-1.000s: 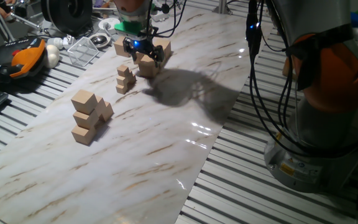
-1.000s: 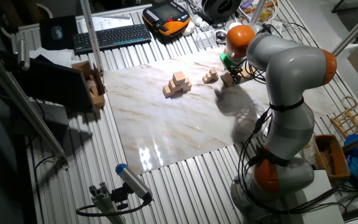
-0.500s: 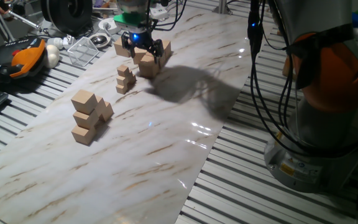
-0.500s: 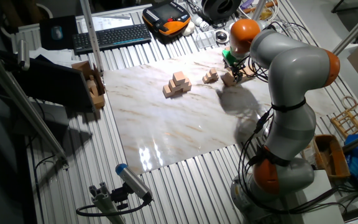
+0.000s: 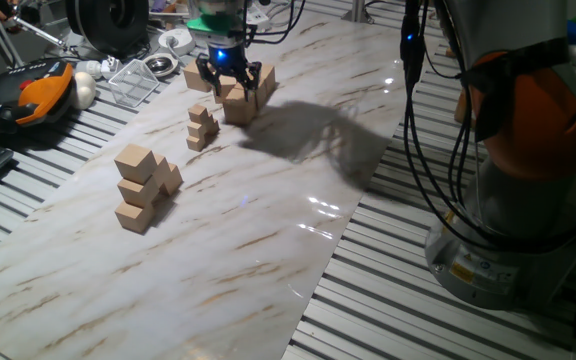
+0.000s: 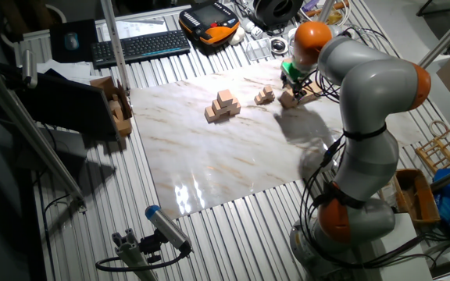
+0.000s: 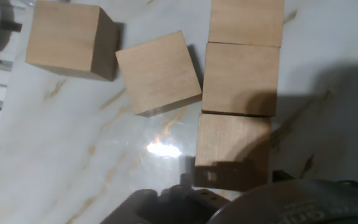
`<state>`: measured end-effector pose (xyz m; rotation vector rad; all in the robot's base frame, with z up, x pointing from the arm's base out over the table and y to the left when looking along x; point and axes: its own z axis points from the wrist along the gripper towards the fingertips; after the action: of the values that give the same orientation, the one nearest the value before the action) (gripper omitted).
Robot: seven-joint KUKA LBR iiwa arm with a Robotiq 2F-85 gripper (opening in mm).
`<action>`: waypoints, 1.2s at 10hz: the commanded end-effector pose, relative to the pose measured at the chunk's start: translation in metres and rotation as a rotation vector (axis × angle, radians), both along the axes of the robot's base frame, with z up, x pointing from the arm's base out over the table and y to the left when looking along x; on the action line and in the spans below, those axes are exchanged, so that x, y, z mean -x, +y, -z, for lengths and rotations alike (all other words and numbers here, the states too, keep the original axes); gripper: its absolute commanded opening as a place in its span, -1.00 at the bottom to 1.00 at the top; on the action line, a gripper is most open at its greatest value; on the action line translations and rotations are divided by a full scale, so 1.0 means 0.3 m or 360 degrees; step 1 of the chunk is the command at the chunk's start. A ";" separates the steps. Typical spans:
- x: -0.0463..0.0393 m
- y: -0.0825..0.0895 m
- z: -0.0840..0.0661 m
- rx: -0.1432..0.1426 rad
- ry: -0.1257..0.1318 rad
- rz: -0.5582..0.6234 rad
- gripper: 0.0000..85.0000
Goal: Stack the blocks into a pyramid shape
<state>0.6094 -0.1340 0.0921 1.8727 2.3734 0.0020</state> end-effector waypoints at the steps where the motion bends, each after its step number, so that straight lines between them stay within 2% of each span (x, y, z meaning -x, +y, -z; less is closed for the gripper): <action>1: 0.000 0.001 0.000 -0.0001 0.0002 0.0001 -1.00; 5: 0.004 0.015 -0.011 -0.0042 -0.0007 0.0020 -1.00; 6: 0.007 0.022 -0.016 -0.0083 -0.0025 0.0058 -1.00; 8: 0.009 0.027 -0.012 -0.0099 -0.0027 0.0100 -1.00; 10: 0.001 0.029 0.012 -0.0113 -0.0049 0.0111 -1.00; 12: -0.001 0.031 0.023 -0.0108 -0.0060 0.0122 -1.00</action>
<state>0.6096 -0.1247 0.0853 1.9740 2.3029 0.1091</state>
